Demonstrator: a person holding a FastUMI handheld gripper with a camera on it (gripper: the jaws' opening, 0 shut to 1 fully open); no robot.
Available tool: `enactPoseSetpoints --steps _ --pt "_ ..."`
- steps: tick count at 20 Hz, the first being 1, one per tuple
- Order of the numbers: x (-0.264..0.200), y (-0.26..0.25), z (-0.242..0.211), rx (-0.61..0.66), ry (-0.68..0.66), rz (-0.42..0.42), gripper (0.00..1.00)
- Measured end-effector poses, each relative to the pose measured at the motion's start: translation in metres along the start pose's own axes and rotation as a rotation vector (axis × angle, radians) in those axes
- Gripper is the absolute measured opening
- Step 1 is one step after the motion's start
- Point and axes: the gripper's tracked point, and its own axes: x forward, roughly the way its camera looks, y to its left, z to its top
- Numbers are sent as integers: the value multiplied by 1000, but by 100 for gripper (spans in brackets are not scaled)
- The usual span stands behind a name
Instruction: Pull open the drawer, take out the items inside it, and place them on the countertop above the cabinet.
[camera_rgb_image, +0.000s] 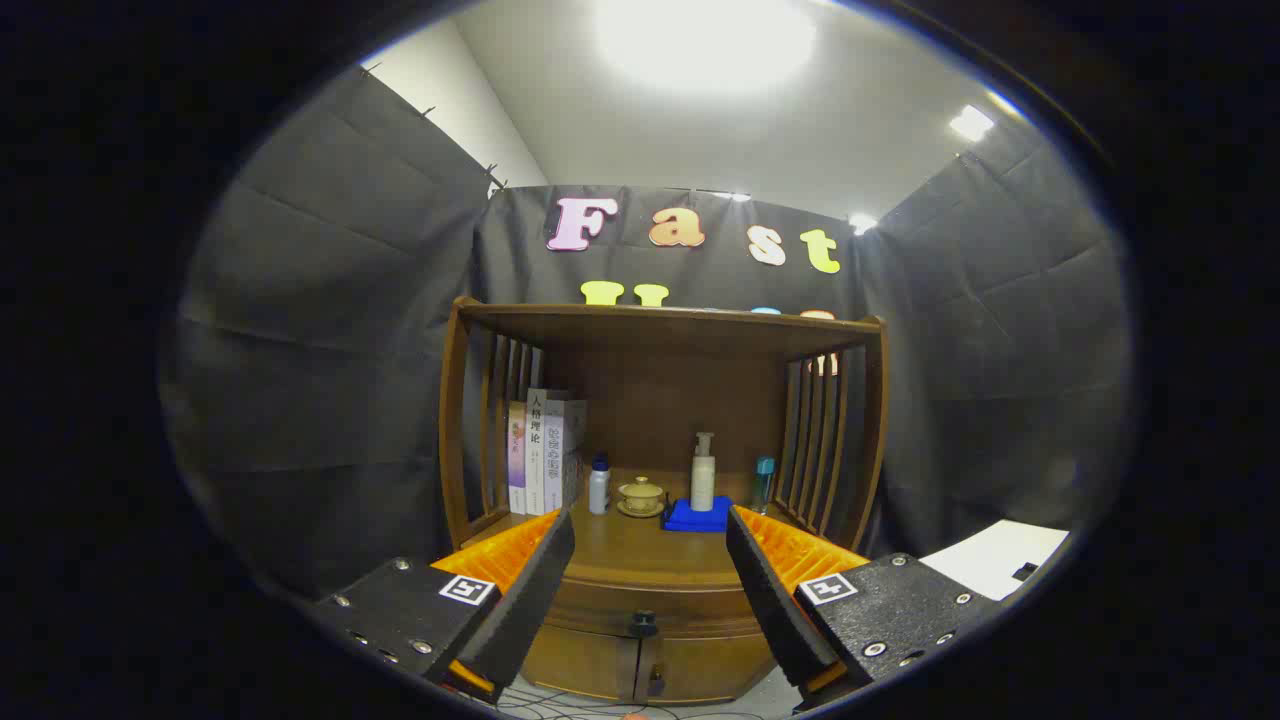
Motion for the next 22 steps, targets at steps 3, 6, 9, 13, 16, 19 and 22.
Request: enactPoseSetpoints --steps 3,6,9,13,16,19,22 --pt "-2 3 -2 39 5 9 95" --pt "0 2 1 29 -1 8 95" --pt "1 -13 2 4 -11 -24 95" --pt "5 -28 -2 25 -1 -44 95" --pt "6 -38 0 56 0 -54 95" --pt "7 -47 -1 77 -7 -75 95" --pt "6 -43 1 97 -22 -70 94"
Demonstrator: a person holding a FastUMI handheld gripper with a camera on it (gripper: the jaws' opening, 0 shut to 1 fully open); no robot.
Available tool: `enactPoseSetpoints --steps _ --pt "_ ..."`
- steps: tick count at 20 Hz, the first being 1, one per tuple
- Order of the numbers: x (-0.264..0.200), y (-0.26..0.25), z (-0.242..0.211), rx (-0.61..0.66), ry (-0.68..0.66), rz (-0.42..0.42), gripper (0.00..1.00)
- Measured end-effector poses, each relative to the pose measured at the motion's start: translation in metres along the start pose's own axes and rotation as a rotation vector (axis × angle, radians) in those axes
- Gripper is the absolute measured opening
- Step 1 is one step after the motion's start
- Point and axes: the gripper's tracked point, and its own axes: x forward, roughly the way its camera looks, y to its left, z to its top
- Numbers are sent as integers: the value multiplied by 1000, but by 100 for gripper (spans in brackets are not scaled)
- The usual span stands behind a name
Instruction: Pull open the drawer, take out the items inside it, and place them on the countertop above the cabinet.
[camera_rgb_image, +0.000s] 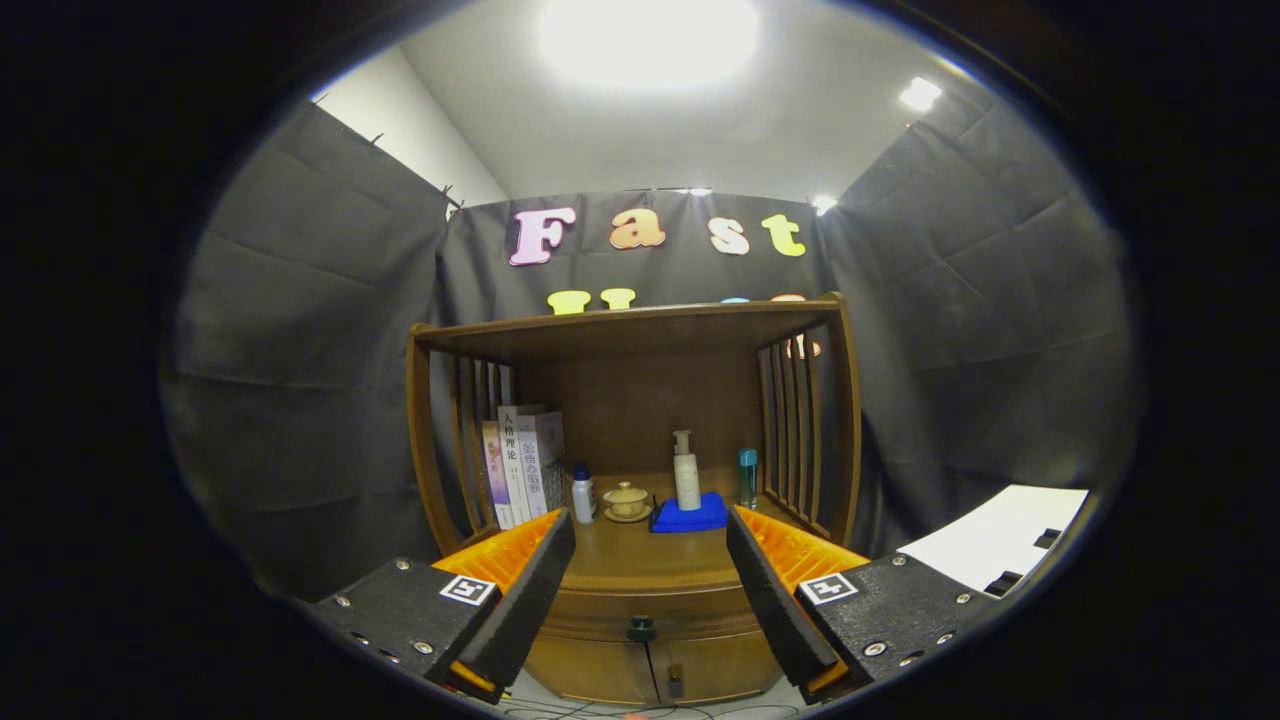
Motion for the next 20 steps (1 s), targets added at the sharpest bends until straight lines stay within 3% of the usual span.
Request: enactPoseSetpoints --steps 2,6,14,20 --pt "1 -2 -1 -21 -7 -13 94" --pt "8 19 -15 -50 -7 46 94" --pt "38 11 -142 -170 140 52 95" --pt "50 2 -202 -111 182 46 95"
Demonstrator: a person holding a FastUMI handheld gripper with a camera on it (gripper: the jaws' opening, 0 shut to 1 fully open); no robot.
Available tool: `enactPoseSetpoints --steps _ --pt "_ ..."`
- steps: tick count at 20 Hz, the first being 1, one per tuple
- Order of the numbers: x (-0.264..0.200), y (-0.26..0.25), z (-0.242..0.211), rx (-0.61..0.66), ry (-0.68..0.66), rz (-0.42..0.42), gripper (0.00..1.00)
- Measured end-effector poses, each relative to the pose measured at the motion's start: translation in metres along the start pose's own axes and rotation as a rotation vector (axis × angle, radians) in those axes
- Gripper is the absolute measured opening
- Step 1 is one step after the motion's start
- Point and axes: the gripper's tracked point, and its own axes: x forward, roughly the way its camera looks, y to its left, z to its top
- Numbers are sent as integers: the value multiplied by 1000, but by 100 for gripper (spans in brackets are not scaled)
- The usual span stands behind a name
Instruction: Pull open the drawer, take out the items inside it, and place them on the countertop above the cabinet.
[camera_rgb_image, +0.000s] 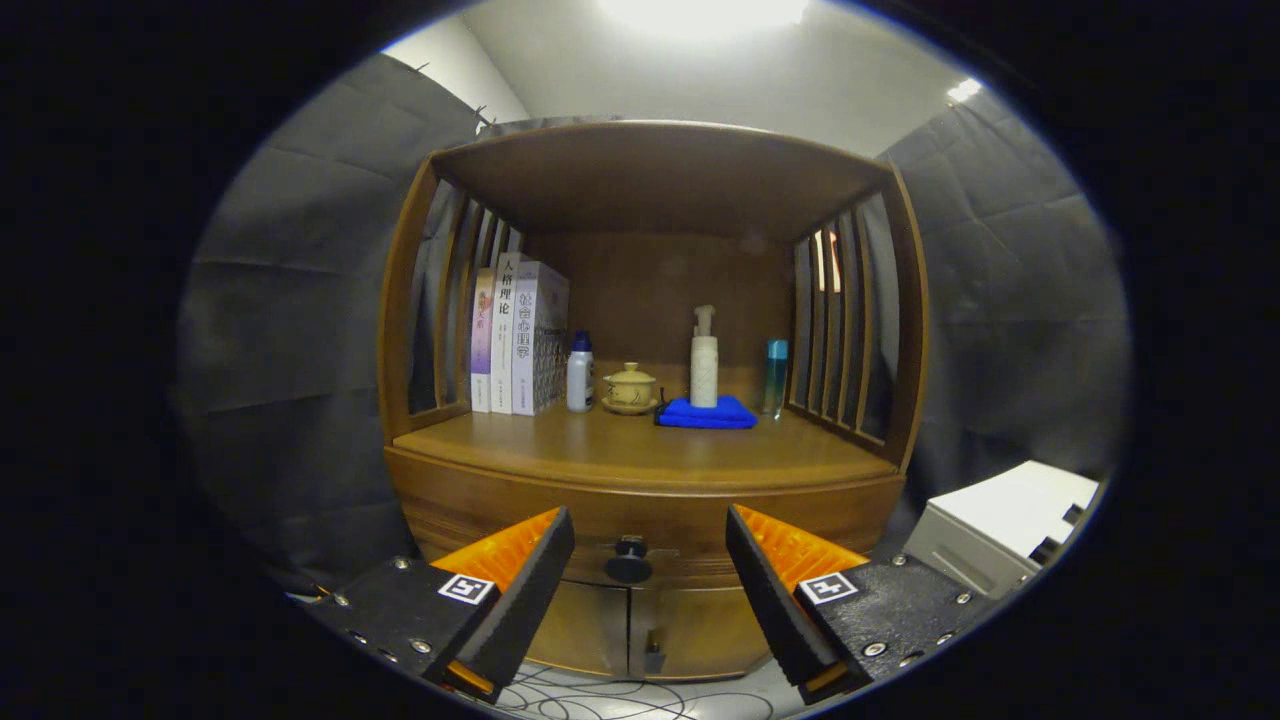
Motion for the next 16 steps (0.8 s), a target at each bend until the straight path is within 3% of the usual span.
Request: enactPoseSetpoints --steps 3,10,12,16 --pt "22 -3 -28 -34 45 -25 95" --pt "75 9 -82 -20 124 7 92" --pt "84 8 -91 -15 141 7 84" --pt "93 15 -98 15 144 22 58"
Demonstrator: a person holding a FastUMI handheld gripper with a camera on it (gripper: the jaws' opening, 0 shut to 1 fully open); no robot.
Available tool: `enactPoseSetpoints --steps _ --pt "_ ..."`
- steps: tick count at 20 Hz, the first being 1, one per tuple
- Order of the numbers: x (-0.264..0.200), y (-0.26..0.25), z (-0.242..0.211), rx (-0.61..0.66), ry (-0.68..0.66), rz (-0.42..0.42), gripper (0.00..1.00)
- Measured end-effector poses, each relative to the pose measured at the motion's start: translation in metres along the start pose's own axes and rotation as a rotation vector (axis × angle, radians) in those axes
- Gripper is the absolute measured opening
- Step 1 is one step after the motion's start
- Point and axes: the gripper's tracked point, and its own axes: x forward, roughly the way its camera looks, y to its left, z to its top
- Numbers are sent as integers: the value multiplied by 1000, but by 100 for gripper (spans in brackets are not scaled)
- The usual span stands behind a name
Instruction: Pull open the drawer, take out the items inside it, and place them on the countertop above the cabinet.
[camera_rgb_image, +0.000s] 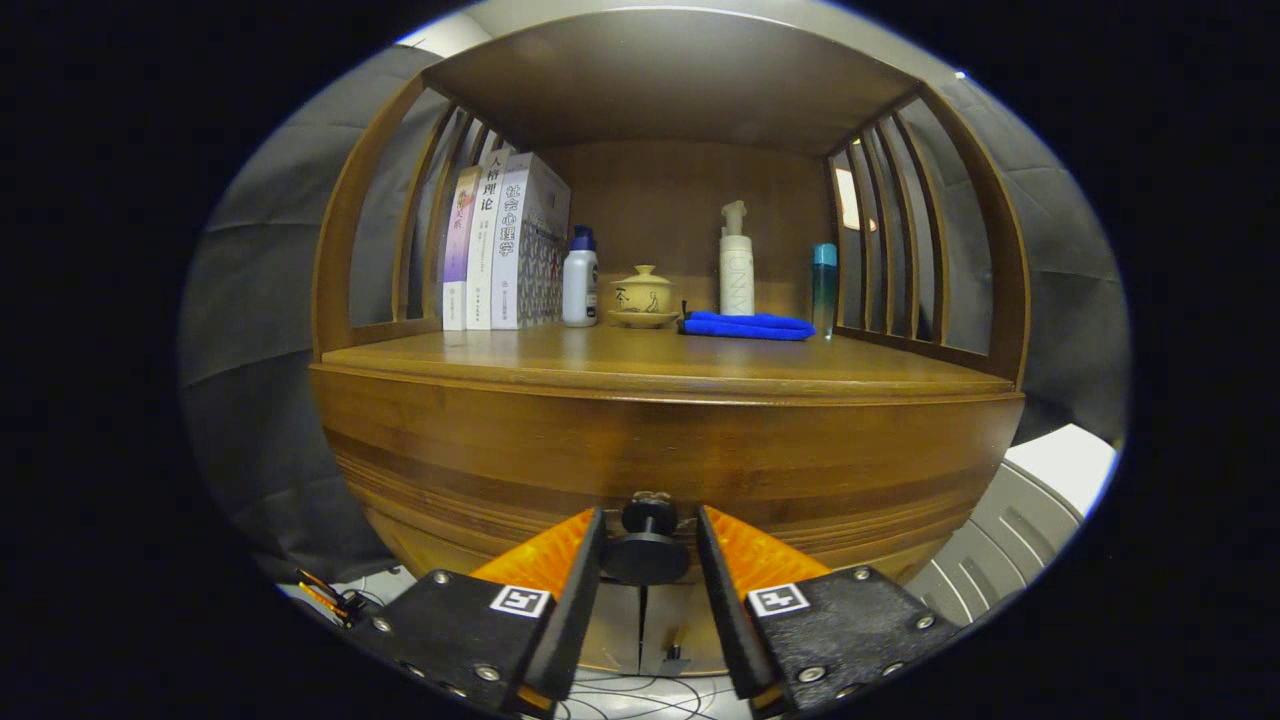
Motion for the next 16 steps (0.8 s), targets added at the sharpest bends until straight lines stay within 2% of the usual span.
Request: enactPoseSetpoints --steps 1,6,11,16 --pt "-1 -2 0 7 -2 -10 50" --pt "-3 -3 -1 69 -33 2 40" --pt "-5 -3 -7 48 -16 -2 29" --pt "-31 -4 -11 80 -18 19 29"
